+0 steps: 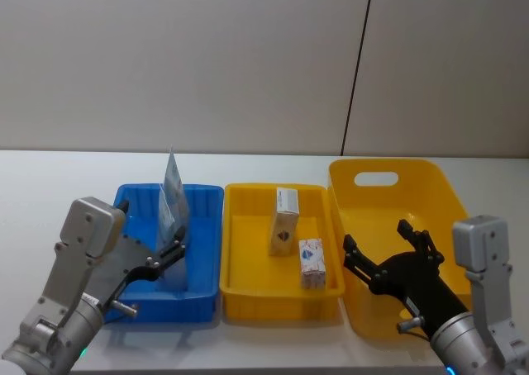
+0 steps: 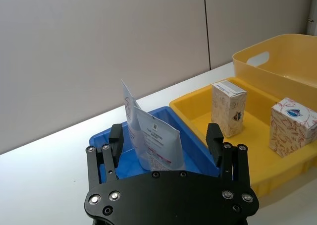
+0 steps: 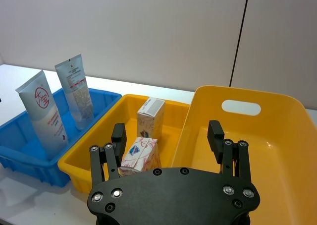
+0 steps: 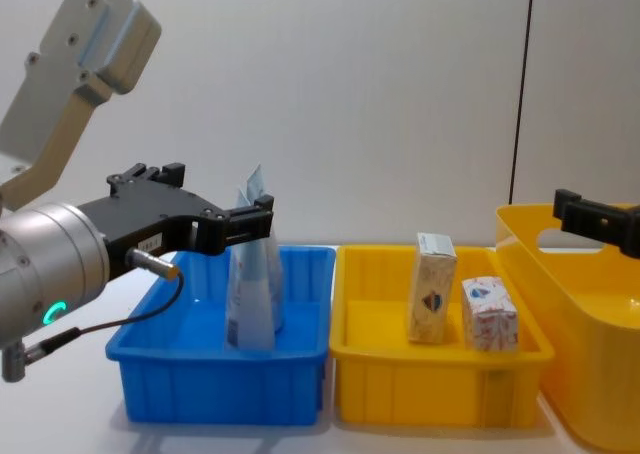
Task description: Bimanual collaborative sorting of washing and personal care products
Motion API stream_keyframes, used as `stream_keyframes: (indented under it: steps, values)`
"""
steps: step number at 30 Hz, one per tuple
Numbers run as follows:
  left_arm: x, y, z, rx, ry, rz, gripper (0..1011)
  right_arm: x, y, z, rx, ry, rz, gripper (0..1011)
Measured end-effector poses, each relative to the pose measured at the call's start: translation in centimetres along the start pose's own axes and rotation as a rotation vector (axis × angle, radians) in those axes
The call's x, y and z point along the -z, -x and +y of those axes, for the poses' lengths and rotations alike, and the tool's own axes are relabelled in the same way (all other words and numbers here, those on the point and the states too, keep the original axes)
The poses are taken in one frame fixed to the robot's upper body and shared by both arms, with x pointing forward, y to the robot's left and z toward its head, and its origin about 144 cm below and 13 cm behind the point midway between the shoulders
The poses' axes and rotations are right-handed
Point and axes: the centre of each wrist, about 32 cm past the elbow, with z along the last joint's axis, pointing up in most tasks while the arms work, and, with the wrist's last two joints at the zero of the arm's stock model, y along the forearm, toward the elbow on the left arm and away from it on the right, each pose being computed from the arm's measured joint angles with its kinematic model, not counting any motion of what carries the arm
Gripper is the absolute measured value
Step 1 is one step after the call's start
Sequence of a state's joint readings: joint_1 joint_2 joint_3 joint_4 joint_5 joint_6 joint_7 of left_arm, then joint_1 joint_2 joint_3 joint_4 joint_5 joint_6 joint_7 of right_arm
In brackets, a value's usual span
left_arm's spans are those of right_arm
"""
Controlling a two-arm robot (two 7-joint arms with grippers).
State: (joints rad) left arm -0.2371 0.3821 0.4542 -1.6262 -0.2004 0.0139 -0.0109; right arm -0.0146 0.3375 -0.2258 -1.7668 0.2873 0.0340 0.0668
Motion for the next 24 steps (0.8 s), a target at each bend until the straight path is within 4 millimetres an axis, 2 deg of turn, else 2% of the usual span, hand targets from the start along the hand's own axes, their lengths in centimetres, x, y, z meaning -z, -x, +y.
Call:
stream_keyframes:
  steps: [24]
  values:
    - [0.00,0.00,0.00,0.000,0.000,0.000,1001,0.00,0.00,0.00,0.000,0.000,0.000,1003]
